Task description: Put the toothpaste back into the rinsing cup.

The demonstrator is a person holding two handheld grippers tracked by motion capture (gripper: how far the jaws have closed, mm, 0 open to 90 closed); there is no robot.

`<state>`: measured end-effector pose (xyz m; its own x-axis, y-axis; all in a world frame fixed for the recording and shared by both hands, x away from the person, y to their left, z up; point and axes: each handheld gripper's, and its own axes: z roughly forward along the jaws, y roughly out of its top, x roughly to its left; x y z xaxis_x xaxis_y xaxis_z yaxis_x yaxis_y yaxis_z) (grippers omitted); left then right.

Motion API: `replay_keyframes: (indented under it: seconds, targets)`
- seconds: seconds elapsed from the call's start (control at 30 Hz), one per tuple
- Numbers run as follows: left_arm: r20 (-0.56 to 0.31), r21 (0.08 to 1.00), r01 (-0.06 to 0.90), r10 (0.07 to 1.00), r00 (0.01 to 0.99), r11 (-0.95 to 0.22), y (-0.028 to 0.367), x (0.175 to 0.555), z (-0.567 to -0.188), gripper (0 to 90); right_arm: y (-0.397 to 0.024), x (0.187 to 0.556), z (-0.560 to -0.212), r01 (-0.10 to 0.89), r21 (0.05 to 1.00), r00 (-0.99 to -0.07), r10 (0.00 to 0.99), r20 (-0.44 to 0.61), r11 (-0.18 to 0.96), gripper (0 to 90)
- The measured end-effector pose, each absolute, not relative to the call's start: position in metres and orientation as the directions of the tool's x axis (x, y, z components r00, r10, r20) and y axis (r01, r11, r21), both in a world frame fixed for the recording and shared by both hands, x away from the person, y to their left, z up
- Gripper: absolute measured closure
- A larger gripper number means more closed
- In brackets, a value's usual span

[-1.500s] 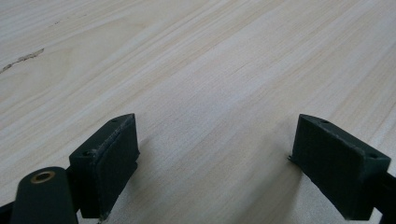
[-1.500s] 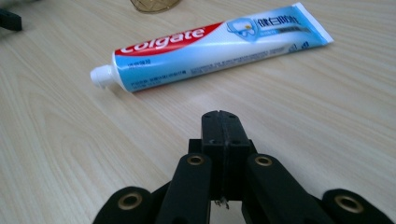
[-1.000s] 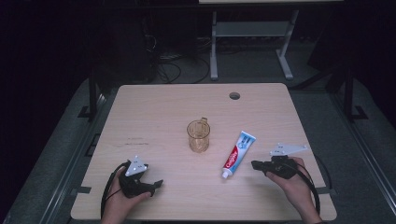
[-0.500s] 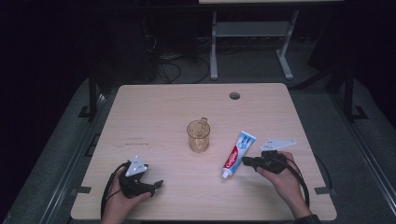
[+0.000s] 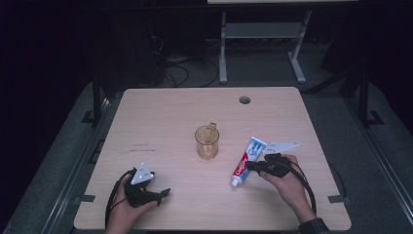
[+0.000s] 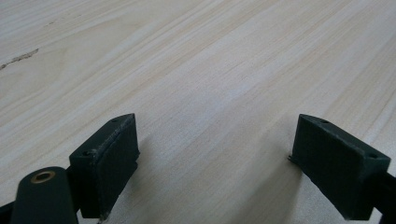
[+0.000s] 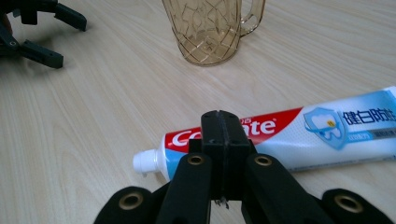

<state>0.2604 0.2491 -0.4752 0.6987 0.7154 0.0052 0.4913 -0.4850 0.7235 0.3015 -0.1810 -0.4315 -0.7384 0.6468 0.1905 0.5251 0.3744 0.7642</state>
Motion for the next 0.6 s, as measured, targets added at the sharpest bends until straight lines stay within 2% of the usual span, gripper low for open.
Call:
replay_keyframes:
  seconds: [0.6]
  targets:
    - [0.005, 0.724, 0.490, 0.714, 0.700, -0.486, 0.249, 0.260, -0.475, 13.3, -0.153, 0.316, -0.441, 0.520, 0.743, -0.766, 0.615, 0.188, 0.421, 90.0]
